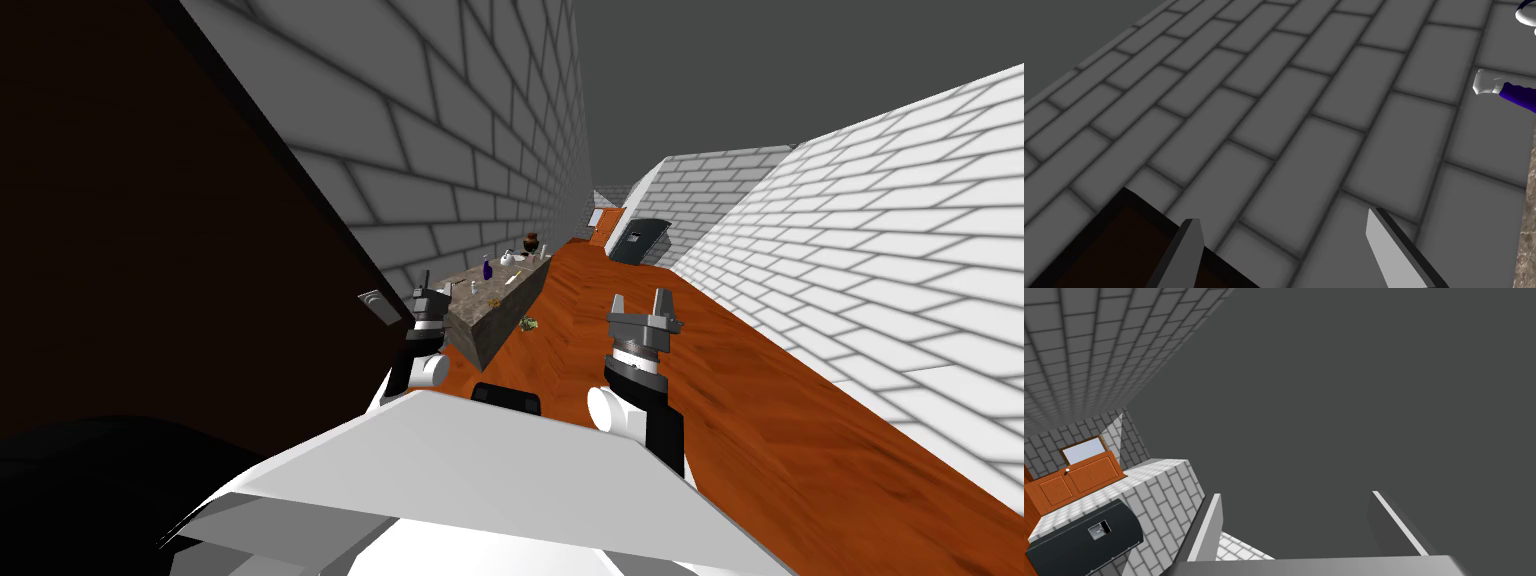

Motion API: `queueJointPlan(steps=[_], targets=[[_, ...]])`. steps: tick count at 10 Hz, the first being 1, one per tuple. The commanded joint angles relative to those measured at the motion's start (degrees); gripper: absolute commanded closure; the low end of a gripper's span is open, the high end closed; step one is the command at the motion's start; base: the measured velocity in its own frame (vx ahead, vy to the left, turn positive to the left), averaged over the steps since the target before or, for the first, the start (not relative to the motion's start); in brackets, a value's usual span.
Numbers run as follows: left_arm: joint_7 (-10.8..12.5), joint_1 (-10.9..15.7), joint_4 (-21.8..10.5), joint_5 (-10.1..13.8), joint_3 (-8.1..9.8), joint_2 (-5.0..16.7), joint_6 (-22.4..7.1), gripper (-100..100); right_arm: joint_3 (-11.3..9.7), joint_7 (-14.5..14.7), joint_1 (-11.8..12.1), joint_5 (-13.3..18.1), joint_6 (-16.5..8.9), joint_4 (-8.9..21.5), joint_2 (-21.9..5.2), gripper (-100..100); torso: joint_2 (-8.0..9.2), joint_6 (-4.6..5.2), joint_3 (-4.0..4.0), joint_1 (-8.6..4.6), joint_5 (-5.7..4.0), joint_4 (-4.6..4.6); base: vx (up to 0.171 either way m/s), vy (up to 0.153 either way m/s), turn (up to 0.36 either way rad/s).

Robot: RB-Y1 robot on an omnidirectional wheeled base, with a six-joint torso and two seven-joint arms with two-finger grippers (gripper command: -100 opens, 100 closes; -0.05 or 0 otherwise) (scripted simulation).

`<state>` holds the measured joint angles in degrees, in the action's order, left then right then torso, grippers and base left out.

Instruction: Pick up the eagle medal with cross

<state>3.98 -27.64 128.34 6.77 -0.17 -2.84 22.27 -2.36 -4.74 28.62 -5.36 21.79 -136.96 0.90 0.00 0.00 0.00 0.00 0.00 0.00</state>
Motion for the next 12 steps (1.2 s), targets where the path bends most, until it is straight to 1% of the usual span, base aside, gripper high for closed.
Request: queueJointPlan(steps=[1,4,6,8,10,11,12], targets=[[-0.2,0.3,-0.8,-0.2,-0.15,2.7,0.0,-100,0.0,0.0,0.0,0.0,0.0,0.0,0.0,0,0.0,0.0,0.0,0.0,0.0,0.0,-0.002,-0.014,-0.003],[-0.8,1.4,-3.8,-0.7,-0.72,7.6,0.0,-100,0.0,0.0,0.0,0.0,0.0,0.0,0.0,0,0.02,0.0,0.01,-0.11,-0.02,0.0,-0.006,-0.039,-0.002],[-1.4,2.6,-6.7,-1.3,-1.23,9.7,0.1,-100,0.0,0.0,0.0,0.0,0.0,0.0,0.0,0,0.01,0.0,0.01,-0.21,-0.04,0.0,-0.005,-0.062,-0.002],[-2.1,3.8,-10.1,-2.0,-1.74,11.0,0.2,-100,0.0,0.0,0.0,0.0,0.0,0.0,0.0,0,-0.01,0.01,0.0,-0.24,-0.05,0.0,0.004,-0.069,-0.001],[-2.8,5.2,-13.8,-2.6,-2.18,11.8,0.3,-100,0.0,0.0,0.0,0.0,0.0,0.0,0.0,0,-0.05,0.0,-0.03,-0.27,-0.06,-0.01,0.008,-0.071,0.003],[-2.8,5.2,-13.9,-2.6,-2.18,11.8,0.3,-100,0.0,0.0,0.0,0.0,0.0,0.0,0.0,0,-0.05,0.01,-0.03,-0.27,-0.06,-0.01,0.006,-0.04,0.002],[-3.1,5.9,-15.8,-3.0,-2.37,12.0,0.4,-100,0.0,0.0,0.0,0.0,0.0,0.0,0.0,0,-0.03,0.0,-0.02,-0.17,-0.05,-0.01,0.007,-0.027,0.002]])
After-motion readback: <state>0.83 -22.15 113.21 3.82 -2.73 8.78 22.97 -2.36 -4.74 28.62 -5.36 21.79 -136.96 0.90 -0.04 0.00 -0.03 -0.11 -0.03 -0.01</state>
